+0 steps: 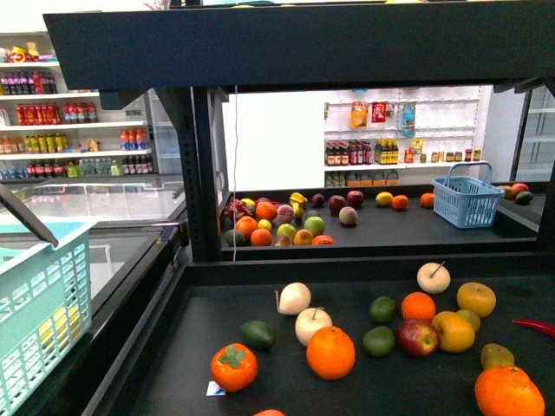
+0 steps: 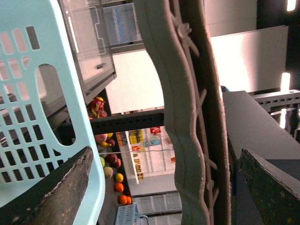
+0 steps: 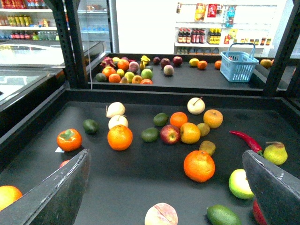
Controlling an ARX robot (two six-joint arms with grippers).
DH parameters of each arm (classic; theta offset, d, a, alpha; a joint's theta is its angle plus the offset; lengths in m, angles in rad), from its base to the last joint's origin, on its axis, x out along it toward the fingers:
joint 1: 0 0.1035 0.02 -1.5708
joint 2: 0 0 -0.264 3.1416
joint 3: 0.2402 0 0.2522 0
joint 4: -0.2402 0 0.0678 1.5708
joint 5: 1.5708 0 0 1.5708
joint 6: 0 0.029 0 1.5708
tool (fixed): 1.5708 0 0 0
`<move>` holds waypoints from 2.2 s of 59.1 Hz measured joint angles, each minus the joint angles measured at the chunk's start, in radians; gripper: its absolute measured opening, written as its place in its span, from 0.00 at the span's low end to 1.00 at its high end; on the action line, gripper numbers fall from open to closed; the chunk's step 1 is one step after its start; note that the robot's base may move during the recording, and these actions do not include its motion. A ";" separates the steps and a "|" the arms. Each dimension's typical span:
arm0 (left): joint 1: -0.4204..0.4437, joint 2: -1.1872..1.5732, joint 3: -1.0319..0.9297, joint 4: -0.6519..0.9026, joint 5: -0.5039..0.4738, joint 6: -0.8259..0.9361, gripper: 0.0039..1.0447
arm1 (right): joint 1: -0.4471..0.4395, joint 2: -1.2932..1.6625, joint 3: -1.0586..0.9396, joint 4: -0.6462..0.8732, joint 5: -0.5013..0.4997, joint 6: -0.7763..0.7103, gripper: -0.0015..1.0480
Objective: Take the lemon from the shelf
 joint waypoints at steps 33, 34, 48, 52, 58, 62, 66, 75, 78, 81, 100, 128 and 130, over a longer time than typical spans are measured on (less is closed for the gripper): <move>-0.004 -0.295 -0.072 -0.471 -0.060 0.238 0.92 | 0.000 0.000 0.000 0.000 0.000 0.000 0.93; -0.005 -0.303 -0.072 -0.490 -0.063 0.246 0.92 | 0.000 0.000 0.000 0.000 0.000 0.000 0.93; -0.058 -0.566 -0.082 -0.968 -0.222 0.618 0.92 | 0.000 0.000 0.000 0.000 0.000 0.000 0.93; -0.094 -0.661 -0.104 -1.041 -0.273 0.714 0.92 | 0.000 0.000 0.000 0.000 0.000 0.000 0.93; -0.169 -0.833 -0.166 -1.120 -0.341 0.826 0.92 | 0.000 0.000 0.000 0.000 0.000 0.000 0.93; -0.217 -0.985 -0.304 -0.941 -0.207 1.003 0.82 | 0.000 0.000 0.000 0.000 0.000 0.000 0.93; -0.316 -1.173 -0.473 -0.827 -0.224 1.189 0.68 | 0.000 0.000 0.000 0.000 -0.001 0.000 0.93; -0.364 -1.460 -0.735 -0.816 -0.240 1.335 0.41 | 0.000 0.000 0.000 0.000 0.003 0.000 0.93; -0.364 -1.490 -0.790 -0.798 -0.238 1.352 0.30 | 0.000 0.000 0.000 0.000 0.003 0.000 0.93; -0.365 -1.507 -0.833 -0.787 -0.238 1.360 0.22 | 0.000 0.000 0.000 0.000 -0.001 0.000 0.93; -0.365 -1.635 -1.007 -0.747 -0.238 1.373 0.02 | 0.000 0.000 0.000 0.000 0.000 0.000 0.93; -0.365 -1.782 -1.117 -0.772 -0.238 1.376 0.02 | 0.000 0.000 0.000 0.000 0.000 0.000 0.93; -0.365 -1.793 -1.122 -0.777 -0.238 1.376 0.02 | 0.000 0.000 0.000 0.000 0.000 0.000 0.93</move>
